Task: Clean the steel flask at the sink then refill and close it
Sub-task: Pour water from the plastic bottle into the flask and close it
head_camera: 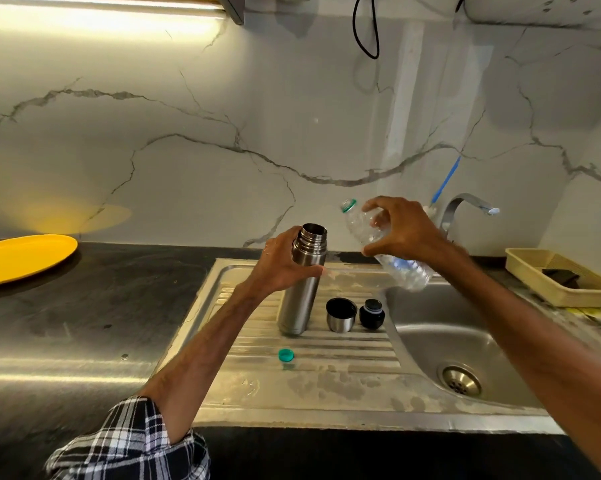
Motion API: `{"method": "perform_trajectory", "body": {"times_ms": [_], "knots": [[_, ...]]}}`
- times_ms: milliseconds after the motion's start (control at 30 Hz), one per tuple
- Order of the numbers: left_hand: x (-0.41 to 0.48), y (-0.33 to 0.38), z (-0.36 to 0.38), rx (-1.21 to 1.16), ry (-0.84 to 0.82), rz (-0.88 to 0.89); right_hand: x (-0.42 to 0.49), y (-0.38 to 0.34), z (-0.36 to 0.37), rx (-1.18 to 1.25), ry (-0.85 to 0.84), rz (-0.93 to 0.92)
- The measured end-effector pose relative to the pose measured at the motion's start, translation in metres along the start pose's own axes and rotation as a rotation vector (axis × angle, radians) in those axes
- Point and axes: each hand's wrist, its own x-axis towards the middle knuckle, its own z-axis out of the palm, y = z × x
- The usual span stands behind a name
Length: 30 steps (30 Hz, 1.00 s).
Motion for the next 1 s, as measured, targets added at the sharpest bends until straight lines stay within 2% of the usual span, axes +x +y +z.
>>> {"method": "perform_trajectory", "body": {"times_ms": [300,567,1000], "knots": [[-0.011,-0.012,-0.012,-0.048,0.068,-0.096,-0.063,0.019,0.041,0.225,0.04,0.128],[-0.025,-0.009,-0.013,-0.024,0.061,-0.098,-0.086,0.016,0.061,0.272,0.067,0.135],[-0.102,-0.031,-0.003,0.203,-0.117,-0.263,-0.112,0.01,0.076,0.321,0.074,0.137]]}}
